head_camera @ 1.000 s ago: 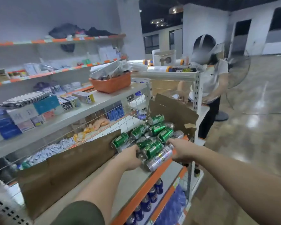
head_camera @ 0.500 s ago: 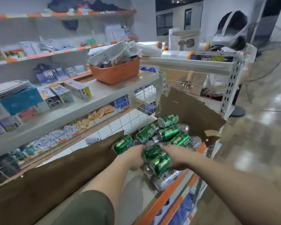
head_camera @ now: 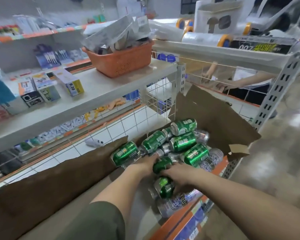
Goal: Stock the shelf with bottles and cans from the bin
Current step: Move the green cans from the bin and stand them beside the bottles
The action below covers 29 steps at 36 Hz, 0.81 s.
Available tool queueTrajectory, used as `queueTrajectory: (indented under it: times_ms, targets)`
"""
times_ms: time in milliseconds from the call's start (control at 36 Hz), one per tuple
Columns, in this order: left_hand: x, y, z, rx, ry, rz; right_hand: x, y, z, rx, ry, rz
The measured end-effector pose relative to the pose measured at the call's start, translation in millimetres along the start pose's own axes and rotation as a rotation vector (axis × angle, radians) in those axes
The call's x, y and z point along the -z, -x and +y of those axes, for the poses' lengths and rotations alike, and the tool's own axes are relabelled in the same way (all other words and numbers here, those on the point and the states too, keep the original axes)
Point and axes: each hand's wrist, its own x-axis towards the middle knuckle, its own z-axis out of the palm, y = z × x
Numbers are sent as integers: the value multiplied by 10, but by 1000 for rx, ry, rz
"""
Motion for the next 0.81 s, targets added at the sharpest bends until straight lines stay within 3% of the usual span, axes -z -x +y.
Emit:
queueTrajectory:
  times_ms: [250,444,611,806]
  targets:
    - [-105,-182,73,134,-30,53,157,45,281,65,-34,-36]
    - [81,-90,150,198,77,88,341,163,446,100,-152,-12]
    - [335,257,257,181,82,225,483,186,449,195,-172,17]
    - [475,922,210,289,161,334,563,98,242,268,-193,40]
